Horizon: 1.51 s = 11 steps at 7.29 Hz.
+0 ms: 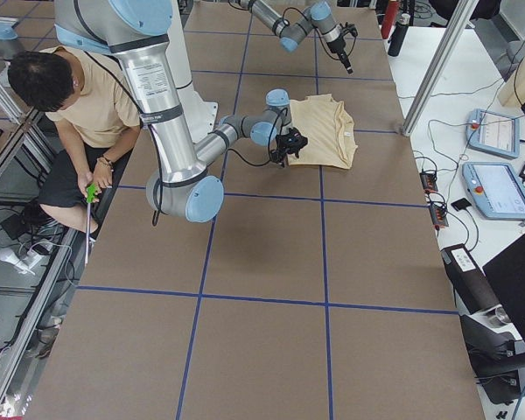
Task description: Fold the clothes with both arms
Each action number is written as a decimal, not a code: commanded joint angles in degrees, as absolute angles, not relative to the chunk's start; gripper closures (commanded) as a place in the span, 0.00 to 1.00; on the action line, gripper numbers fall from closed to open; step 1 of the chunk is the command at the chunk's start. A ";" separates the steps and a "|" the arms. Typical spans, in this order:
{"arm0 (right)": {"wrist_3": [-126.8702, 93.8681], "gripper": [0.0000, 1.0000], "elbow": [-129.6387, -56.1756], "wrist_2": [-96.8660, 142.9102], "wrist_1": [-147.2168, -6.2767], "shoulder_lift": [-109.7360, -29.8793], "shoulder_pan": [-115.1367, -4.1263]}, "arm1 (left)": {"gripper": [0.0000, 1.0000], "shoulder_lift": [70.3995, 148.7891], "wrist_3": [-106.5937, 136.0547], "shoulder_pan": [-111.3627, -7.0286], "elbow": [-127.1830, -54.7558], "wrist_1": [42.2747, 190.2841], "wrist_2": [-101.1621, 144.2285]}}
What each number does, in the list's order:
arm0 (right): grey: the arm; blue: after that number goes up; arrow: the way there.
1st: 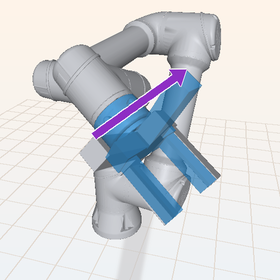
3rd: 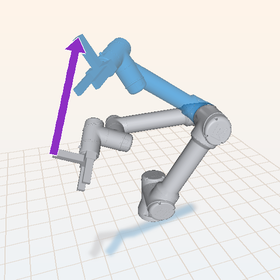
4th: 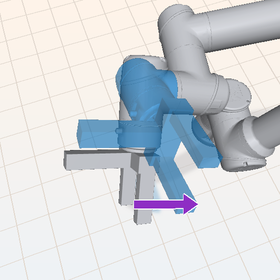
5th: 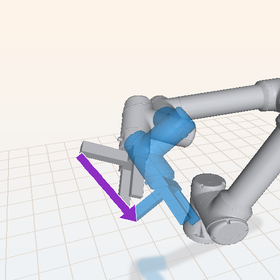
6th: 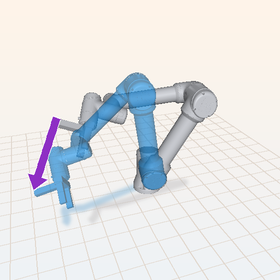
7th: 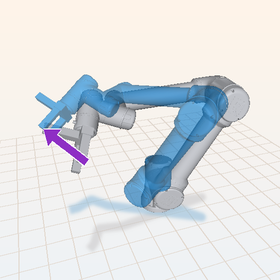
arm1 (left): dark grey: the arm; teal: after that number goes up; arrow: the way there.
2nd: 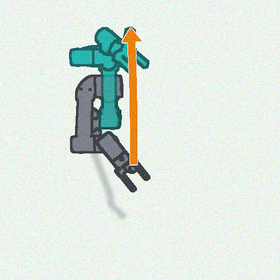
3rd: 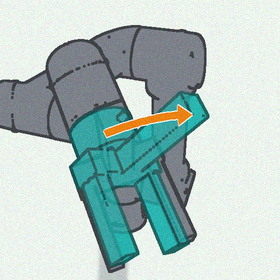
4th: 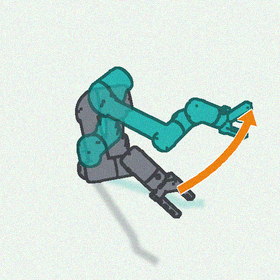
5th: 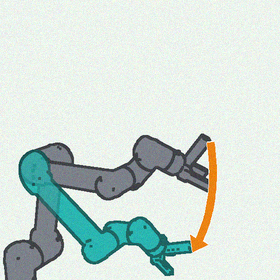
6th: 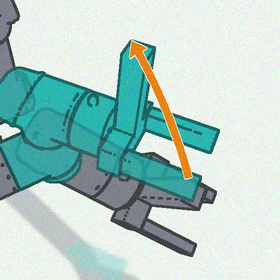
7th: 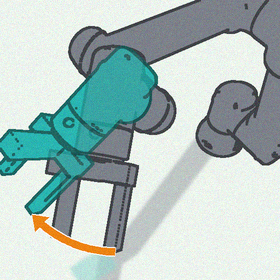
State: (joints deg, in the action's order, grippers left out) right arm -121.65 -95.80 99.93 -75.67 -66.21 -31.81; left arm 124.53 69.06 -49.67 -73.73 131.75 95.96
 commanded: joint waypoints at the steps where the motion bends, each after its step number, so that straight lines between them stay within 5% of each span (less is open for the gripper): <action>1: -122.43 1.00 -95.97 99.93 -75.67 -66.01 -31.82 | 0.49 124.28 68.91 -49.75 -73.57 131.75 95.89; 6: -122.34 1.00 -99.21 100.28 -75.67 -66.88 -33.57 | 0.49 123.57 69.17 -49.48 -73.30 131.92 95.80; 11: -130.58 1.00 -123.73 100.72 -76.64 -88.75 -10.70 | 0.45 120.51 84.48 -45.39 -90.74 132.54 109.85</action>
